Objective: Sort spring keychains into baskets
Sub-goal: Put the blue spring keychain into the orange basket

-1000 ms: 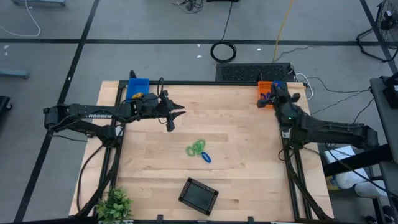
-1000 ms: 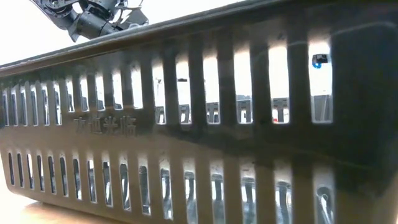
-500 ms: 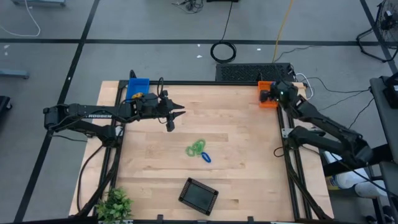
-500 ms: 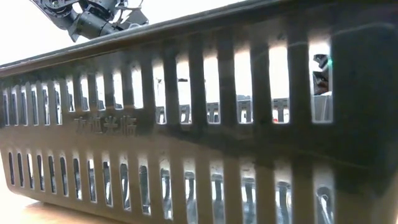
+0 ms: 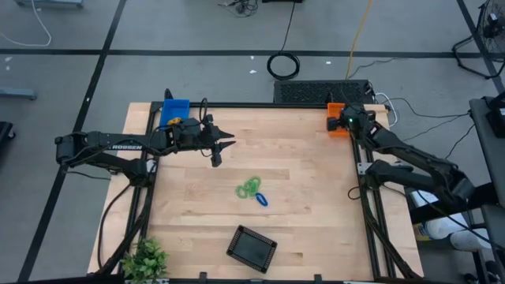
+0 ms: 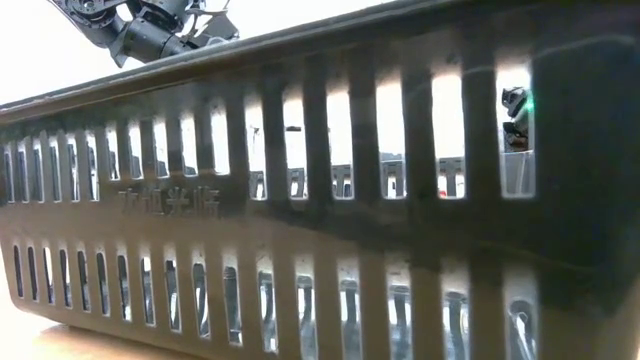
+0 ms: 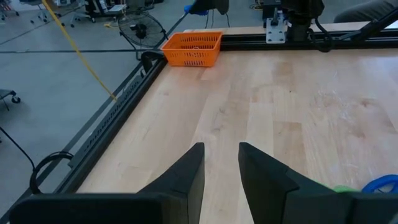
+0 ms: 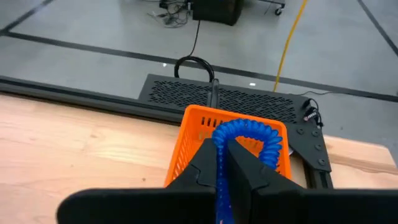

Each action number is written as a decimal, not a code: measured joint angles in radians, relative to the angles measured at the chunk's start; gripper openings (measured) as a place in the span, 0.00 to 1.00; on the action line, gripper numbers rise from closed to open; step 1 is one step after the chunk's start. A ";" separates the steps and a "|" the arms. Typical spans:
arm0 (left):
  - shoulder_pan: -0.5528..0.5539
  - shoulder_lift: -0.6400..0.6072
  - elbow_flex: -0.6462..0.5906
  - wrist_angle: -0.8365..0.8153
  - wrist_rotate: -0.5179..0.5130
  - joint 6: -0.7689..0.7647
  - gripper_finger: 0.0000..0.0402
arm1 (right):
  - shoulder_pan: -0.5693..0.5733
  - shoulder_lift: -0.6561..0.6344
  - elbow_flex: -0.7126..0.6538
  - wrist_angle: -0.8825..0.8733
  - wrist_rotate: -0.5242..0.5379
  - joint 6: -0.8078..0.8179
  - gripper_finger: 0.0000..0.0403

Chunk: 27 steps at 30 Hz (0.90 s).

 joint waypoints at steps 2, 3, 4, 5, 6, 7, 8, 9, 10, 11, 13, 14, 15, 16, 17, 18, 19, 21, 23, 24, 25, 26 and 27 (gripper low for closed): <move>0.000 0.000 0.000 0.000 0.000 0.000 0.27 | 0.001 0.006 0.000 0.001 0.007 -0.004 0.00; 0.000 0.000 0.000 0.001 0.000 0.000 0.27 | 0.001 0.008 0.000 0.000 0.010 -0.005 0.01; 0.000 0.000 0.000 0.001 0.000 0.000 0.27 | 0.001 0.009 0.000 0.001 0.011 -0.006 0.02; 0.000 0.000 0.000 0.001 0.000 0.000 0.27 | 0.001 0.009 0.000 0.002 0.012 -0.006 0.03; 0.000 0.000 0.000 0.001 0.000 0.000 0.27 | 0.001 0.009 0.000 0.003 0.012 -0.005 0.04; 0.000 0.000 0.000 0.002 0.000 0.000 0.27 | 0.001 0.009 0.000 0.007 0.012 -0.001 0.06; 0.000 0.000 0.000 0.002 0.000 0.000 0.27 | 0.001 0.009 0.000 0.012 0.012 0.002 0.08; 0.000 0.000 0.000 0.002 0.000 0.000 0.27 | 0.001 0.009 0.000 0.015 0.012 0.006 0.11; 0.000 0.000 0.000 0.002 0.000 0.000 0.27 | 0.001 0.009 0.000 0.017 0.013 0.009 0.13; 0.000 0.000 0.000 0.002 0.000 0.000 0.27 | 0.001 0.009 0.000 0.017 0.013 0.010 0.16; 0.000 0.000 0.000 0.002 0.000 0.000 0.27 | 0.001 0.009 0.000 0.017 0.013 0.011 0.20; 0.000 0.000 0.000 0.002 0.000 0.000 0.27 | 0.001 0.009 0.000 0.017 0.013 0.010 0.22; 0.000 0.000 0.000 0.002 0.000 0.000 0.27 | 0.001 0.009 0.000 0.016 0.013 0.009 0.24; 0.000 0.000 0.000 0.002 0.000 0.000 0.27 | 0.001 0.009 0.000 0.016 0.013 0.009 0.26; 0.000 0.000 0.000 0.002 0.000 0.000 0.27 | 0.001 0.009 0.000 0.016 0.013 0.009 0.27; 0.000 0.000 0.000 0.002 0.000 0.000 0.27 | 0.001 0.009 0.000 0.016 0.013 0.009 0.29; 0.000 0.000 0.000 0.002 0.000 0.000 0.27 | 0.001 0.009 0.000 0.016 0.013 0.009 0.30; 0.000 0.000 0.000 0.002 0.000 0.001 0.27 | 0.001 0.009 0.000 0.016 0.013 0.009 0.31; 0.000 0.000 0.000 0.002 0.000 0.000 0.27 | 0.001 0.009 -0.001 0.016 0.013 0.009 0.32; 0.000 0.000 0.000 0.002 0.000 0.000 0.27 | 0.001 0.009 -0.001 0.016 0.013 0.009 0.33; 0.000 0.000 0.000 0.002 0.000 0.001 0.27 | 0.001 0.009 -0.001 0.017 0.013 0.010 0.33; 0.000 0.000 0.000 0.002 0.000 0.001 0.27 | 0.001 0.009 -0.001 0.018 0.012 0.013 0.33; 0.000 0.000 0.000 0.002 0.000 0.001 0.27 | 0.001 0.008 -0.001 0.021 0.007 0.020 0.33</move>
